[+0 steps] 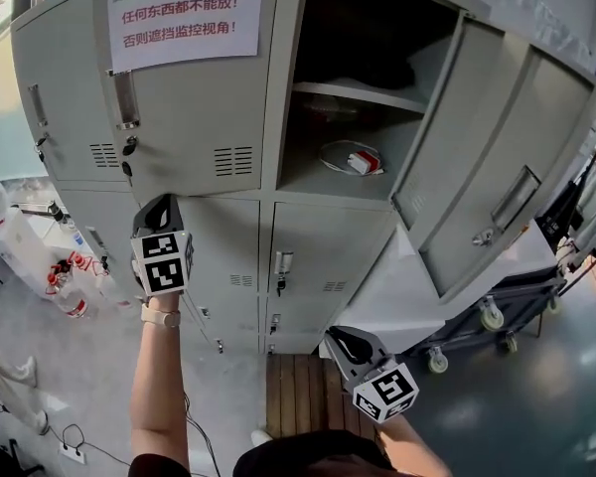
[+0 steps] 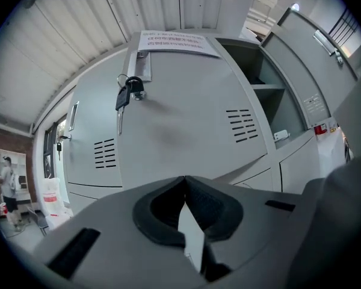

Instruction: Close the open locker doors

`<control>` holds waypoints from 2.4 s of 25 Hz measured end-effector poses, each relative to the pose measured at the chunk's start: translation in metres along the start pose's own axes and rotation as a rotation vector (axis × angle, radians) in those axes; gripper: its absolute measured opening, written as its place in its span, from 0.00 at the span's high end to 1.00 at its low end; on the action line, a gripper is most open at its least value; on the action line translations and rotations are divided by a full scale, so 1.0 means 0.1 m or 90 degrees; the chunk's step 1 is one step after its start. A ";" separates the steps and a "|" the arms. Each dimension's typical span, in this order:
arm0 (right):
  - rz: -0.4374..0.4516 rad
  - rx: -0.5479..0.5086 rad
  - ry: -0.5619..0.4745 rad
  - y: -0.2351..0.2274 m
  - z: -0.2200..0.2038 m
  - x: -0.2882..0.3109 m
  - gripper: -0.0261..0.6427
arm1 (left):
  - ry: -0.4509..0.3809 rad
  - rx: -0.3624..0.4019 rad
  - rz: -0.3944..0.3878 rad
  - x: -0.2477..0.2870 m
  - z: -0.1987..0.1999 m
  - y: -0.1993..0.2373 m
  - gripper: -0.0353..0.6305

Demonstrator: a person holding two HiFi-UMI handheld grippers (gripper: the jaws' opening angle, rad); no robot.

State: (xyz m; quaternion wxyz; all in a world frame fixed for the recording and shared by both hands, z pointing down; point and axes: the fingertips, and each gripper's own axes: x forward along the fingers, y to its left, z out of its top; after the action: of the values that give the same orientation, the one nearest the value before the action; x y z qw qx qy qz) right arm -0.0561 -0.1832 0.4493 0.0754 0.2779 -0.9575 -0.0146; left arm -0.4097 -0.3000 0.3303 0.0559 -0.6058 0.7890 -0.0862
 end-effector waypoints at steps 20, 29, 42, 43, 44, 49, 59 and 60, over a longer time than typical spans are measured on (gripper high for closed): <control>-0.073 0.027 0.033 -0.24 -0.24 -0.32 0.88 | -0.001 0.012 0.006 0.48 -0.03 0.09 0.92; -0.086 0.029 0.011 -0.36 -0.18 -0.56 0.88 | 0.002 -0.007 -0.038 0.14 -0.13 -0.47 0.92; -0.128 0.027 -0.038 -0.69 -0.06 -1.16 0.88 | 0.003 -0.001 -0.200 -0.58 -0.23 -2.11 0.92; -0.133 0.025 -0.042 -0.72 -0.05 -1.21 0.88 | 0.004 -0.005 -0.214 -0.64 -0.22 -2.22 0.92; -0.137 0.021 -0.046 -0.75 -0.03 -1.26 0.88 | 0.005 -0.008 -0.228 -0.71 -0.21 -2.33 0.92; -0.150 -0.010 -0.075 -0.91 0.15 -1.48 0.88 | 0.021 -0.017 -0.273 -1.02 -0.28 -2.74 0.92; -0.145 -0.047 -0.137 -1.22 0.69 -1.61 0.74 | 0.065 -0.025 -0.288 -1.52 -0.50 -2.88 0.92; -0.144 -0.054 -0.140 -1.23 0.74 -1.59 0.72 | 0.069 -0.027 -0.286 -1.55 -0.52 -2.86 0.92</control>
State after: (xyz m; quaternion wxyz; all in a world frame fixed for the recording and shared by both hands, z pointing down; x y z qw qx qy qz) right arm 0.1309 -0.2031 0.3462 -0.0207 0.3771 -0.9212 -0.0938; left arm -0.1085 -0.2192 0.4370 -0.0201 -0.7618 0.6377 -0.1122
